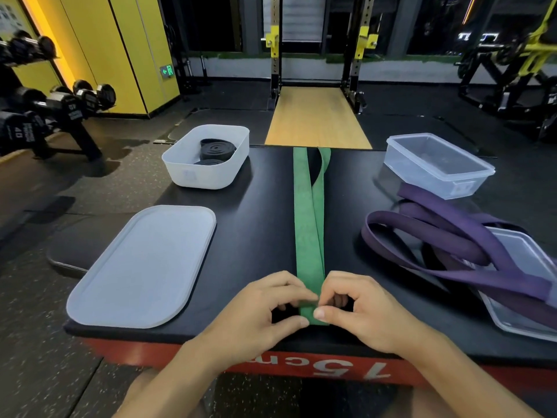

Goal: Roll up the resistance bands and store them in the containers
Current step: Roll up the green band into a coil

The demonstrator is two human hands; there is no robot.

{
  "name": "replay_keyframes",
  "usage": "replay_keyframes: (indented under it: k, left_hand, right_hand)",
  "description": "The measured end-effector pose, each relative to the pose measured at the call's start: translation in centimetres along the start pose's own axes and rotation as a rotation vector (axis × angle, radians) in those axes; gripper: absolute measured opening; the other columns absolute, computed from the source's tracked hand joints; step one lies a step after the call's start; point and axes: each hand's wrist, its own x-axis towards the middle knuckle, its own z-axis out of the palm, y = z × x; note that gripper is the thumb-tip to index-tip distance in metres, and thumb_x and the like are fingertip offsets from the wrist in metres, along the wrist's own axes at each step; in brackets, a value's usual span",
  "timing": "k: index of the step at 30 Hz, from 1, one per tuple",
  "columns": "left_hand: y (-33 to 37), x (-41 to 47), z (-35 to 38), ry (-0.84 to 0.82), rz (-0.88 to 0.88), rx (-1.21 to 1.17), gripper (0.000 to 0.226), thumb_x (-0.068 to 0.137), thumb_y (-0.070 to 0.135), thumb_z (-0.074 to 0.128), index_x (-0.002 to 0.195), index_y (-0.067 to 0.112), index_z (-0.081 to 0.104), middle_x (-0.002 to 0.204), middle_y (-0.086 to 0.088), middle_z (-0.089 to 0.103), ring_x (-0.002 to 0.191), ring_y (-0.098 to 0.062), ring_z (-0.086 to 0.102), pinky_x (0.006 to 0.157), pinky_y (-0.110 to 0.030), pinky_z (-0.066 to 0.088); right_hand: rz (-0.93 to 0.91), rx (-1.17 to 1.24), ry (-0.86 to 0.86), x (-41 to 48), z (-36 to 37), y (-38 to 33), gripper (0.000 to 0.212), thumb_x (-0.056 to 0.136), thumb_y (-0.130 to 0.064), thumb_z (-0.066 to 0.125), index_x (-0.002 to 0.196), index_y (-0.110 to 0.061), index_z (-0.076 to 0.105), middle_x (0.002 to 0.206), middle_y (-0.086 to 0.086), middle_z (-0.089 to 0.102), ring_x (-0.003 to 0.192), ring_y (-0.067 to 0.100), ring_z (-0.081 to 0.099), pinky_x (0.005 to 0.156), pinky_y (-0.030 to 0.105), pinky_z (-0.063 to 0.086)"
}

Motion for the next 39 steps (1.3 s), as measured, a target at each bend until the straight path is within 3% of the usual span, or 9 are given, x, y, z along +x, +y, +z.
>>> replay_keyframes:
  k: [5, 11, 14, 19, 22, 26, 33, 36, 39]
  left_hand:
    - [0.0, -0.2, 0.5, 0.067, 0.043, 0.120, 0.020, 0.086, 0.041, 0.081, 0.098, 0.032, 0.066, 0.100, 0.021, 0.059, 0.094, -0.002, 0.058, 0.081, -0.013, 0.047]
    - [-0.1, 0.2, 0.4, 0.054, 0.075, 0.228, 0.025, 0.088, 0.053, 0.071, 0.099, 0.030, 0.075, 0.105, 0.025, 0.048, 0.100, 0.007, 0.050, 0.085, -0.006, 0.040]
    - [0.1, 0.2, 0.4, 0.041, 0.092, 0.268, 0.030, 0.095, 0.052, 0.063, 0.101, 0.027, 0.076, 0.106, 0.022, 0.049, 0.100, 0.003, 0.051, 0.084, -0.013, 0.045]
    - [-0.2, 0.4, 0.2, 0.020, 0.049, 0.233, 0.027, 0.098, 0.050, 0.062, 0.104, 0.026, 0.074, 0.109, 0.025, 0.048, 0.103, 0.000, 0.052, 0.088, -0.016, 0.045]
    - [-0.1, 0.8, -0.2, -0.011, 0.034, 0.217, 0.023, 0.098, 0.047, 0.064, 0.104, 0.027, 0.074, 0.113, 0.024, 0.046, 0.105, -0.003, 0.053, 0.088, -0.027, 0.051]
    - [0.1, 1.6, -0.6, -0.039, 0.011, 0.216, 0.026, 0.099, 0.047, 0.063, 0.102, 0.025, 0.077, 0.117, 0.022, 0.039, 0.105, -0.004, 0.051, 0.087, -0.028, 0.050]
    - [0.0, 0.5, 0.7, 0.109, 0.128, 0.406, 0.035, 0.106, 0.045, 0.046, 0.120, 0.026, 0.073, 0.110, 0.010, 0.044, 0.095, -0.009, 0.051, 0.074, -0.036, 0.054]
    - [0.1, 0.1, 0.8, 0.036, 0.142, 0.510, 0.042, 0.104, 0.043, 0.051, 0.140, 0.022, 0.059, 0.118, 0.010, 0.044, 0.102, -0.010, 0.050, 0.085, -0.035, 0.052]
    - [0.2, 0.2, 1.1, 0.046, 0.179, 0.506, 0.043, 0.103, 0.030, 0.057, 0.144, 0.019, 0.055, 0.128, 0.008, 0.046, 0.113, -0.012, 0.051, 0.096, -0.033, 0.051]
  right_hand:
    - [0.013, 0.000, -0.018, 0.1, 0.0, 0.2, 0.015, 0.088, -0.041, 0.073, 0.081, -0.029, 0.067, 0.085, -0.005, 0.059, 0.075, 0.015, 0.055, 0.069, 0.022, 0.045]
    - [-0.016, -0.018, -0.003, 0.1, 0.0, 0.1, 0.019, 0.086, -0.049, 0.071, 0.079, -0.033, 0.065, 0.084, -0.008, 0.057, 0.077, 0.016, 0.056, 0.069, 0.027, 0.047]
    - [-0.067, -0.062, 0.055, -0.1, 0.2, 0.1, 0.016, 0.087, -0.049, 0.073, 0.083, -0.034, 0.070, 0.086, -0.012, 0.059, 0.080, 0.017, 0.058, 0.070, 0.031, 0.050]
    - [-0.134, -0.252, 0.130, -1.1, 0.7, -0.1, 0.022, 0.082, -0.045, 0.077, 0.098, -0.032, 0.071, 0.100, -0.021, 0.052, 0.096, 0.014, 0.057, 0.075, 0.019, 0.047]
    - [-0.161, -0.383, 0.139, -1.1, 0.7, 0.0, 0.026, 0.082, -0.048, 0.076, 0.098, -0.028, 0.072, 0.100, -0.022, 0.047, 0.094, 0.010, 0.054, 0.075, 0.026, 0.050]
    - [-0.217, -0.531, 0.171, -1.2, 0.3, -0.2, 0.035, 0.095, -0.056, 0.062, 0.103, -0.027, 0.079, 0.092, -0.019, 0.050, 0.083, 0.007, 0.049, 0.067, 0.030, 0.051]
    - [-0.243, -0.642, 0.221, -1.0, 0.4, -0.3, 0.038, 0.103, -0.051, 0.053, 0.107, -0.025, 0.080, 0.087, -0.017, 0.053, 0.079, 0.007, 0.046, 0.062, 0.029, 0.049]
    - [-0.222, -0.634, 0.210, -0.8, 0.2, -0.4, 0.037, 0.104, -0.051, 0.050, 0.102, -0.028, 0.080, 0.085, -0.017, 0.050, 0.079, 0.007, 0.046, 0.061, 0.027, 0.046]
    - [-0.205, -0.639, 0.186, -0.8, 0.2, -0.4, 0.037, 0.104, -0.050, 0.050, 0.093, -0.028, 0.078, 0.085, -0.017, 0.046, 0.080, 0.004, 0.044, 0.059, 0.023, 0.043]
